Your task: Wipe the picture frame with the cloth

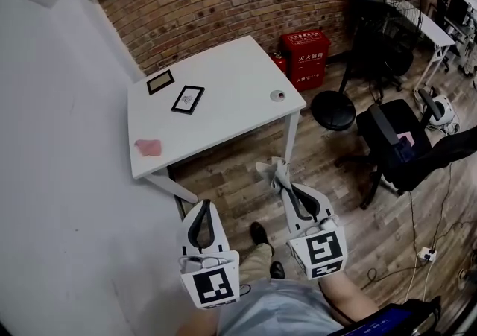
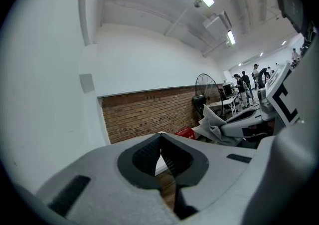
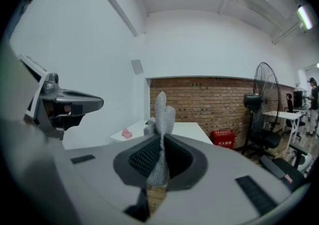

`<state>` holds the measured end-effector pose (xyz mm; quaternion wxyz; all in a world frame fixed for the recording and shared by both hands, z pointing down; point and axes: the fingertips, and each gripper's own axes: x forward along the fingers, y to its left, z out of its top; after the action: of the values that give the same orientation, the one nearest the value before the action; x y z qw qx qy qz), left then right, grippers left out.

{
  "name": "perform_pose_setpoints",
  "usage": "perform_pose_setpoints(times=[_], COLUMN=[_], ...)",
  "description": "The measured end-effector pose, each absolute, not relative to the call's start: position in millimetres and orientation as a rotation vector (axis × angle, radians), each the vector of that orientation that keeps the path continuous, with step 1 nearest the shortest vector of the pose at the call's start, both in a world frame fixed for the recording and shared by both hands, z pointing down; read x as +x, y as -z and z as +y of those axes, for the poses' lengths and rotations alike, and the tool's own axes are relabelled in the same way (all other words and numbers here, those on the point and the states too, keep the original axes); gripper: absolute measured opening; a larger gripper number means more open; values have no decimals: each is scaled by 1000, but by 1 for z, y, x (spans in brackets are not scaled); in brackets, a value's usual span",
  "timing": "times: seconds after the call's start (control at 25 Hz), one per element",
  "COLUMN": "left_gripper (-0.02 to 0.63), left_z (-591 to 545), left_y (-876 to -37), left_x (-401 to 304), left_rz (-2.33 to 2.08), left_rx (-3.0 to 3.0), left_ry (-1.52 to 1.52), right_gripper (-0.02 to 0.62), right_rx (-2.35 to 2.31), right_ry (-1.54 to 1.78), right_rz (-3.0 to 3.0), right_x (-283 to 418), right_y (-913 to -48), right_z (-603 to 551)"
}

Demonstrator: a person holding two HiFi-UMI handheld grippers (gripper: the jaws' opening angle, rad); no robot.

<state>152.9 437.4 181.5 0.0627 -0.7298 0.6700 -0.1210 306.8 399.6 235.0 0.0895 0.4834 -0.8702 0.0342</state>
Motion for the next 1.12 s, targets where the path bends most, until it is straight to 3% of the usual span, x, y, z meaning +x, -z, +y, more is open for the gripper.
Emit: perform_pose_setpoints(times=[0.76,1.12], left_gripper=[9,9], left_z=[202,148], left_y=[-217,-205], left_x=[162,123], left_rz=[2015,2127], left_rx=[-2296,-2228], left_ry=[417,370], right_gripper=[28,28], right_rx=[1366,1229], right_ry=[-173,-60], right_rz=[-2550,-2624], right_x=[294,241], right_y=[-259,-232], right_z=[164,93])
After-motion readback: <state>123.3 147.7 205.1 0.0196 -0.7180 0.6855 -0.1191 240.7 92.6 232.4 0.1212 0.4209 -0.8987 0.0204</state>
